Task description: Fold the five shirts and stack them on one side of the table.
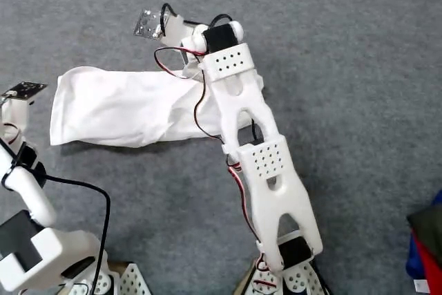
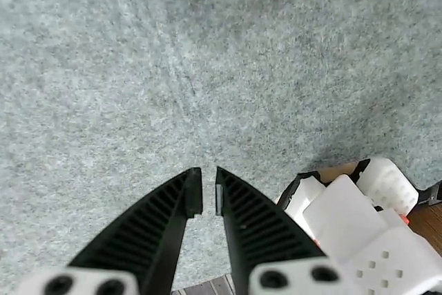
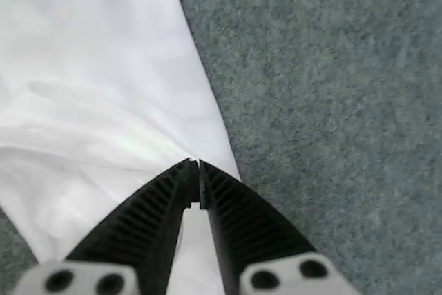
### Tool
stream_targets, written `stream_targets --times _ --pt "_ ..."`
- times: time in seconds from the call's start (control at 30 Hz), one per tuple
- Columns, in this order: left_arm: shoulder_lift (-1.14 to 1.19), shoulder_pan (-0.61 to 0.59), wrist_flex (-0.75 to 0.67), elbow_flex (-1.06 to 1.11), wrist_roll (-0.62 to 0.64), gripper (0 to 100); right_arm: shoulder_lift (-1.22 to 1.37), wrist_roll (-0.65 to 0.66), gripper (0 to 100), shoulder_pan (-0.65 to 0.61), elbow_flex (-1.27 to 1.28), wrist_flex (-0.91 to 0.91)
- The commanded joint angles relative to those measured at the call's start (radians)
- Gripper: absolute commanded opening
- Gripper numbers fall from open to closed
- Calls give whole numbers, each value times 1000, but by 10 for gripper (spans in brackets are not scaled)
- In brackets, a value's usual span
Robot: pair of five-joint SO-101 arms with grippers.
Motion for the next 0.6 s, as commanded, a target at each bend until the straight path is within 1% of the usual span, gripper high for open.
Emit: stream_targets --times 0.0,0.1,0.17,0.23,0.33,0.4,0.57 --pt "-41 0 9 -12 3 53 -27 6 9 13 -117 55" --pt "-41 0 8 -48 5 53 -53 3 7 12 -160 198" --pt "-41 2 8 -58 5 53 -71 -60 6 45 -156 193" --pt "-41 15 8 -57 9 53 -91 -80 6 67 -124 193" --pt "-42 26 8 -51 12 50 -130 -107 6 81 -21 193" --pt "-42 26 8 -51 12 20 -171 -141 6 81 73 193" --pt "-42 18 8 -54 12 19 -303 -210 6 76 317 192"
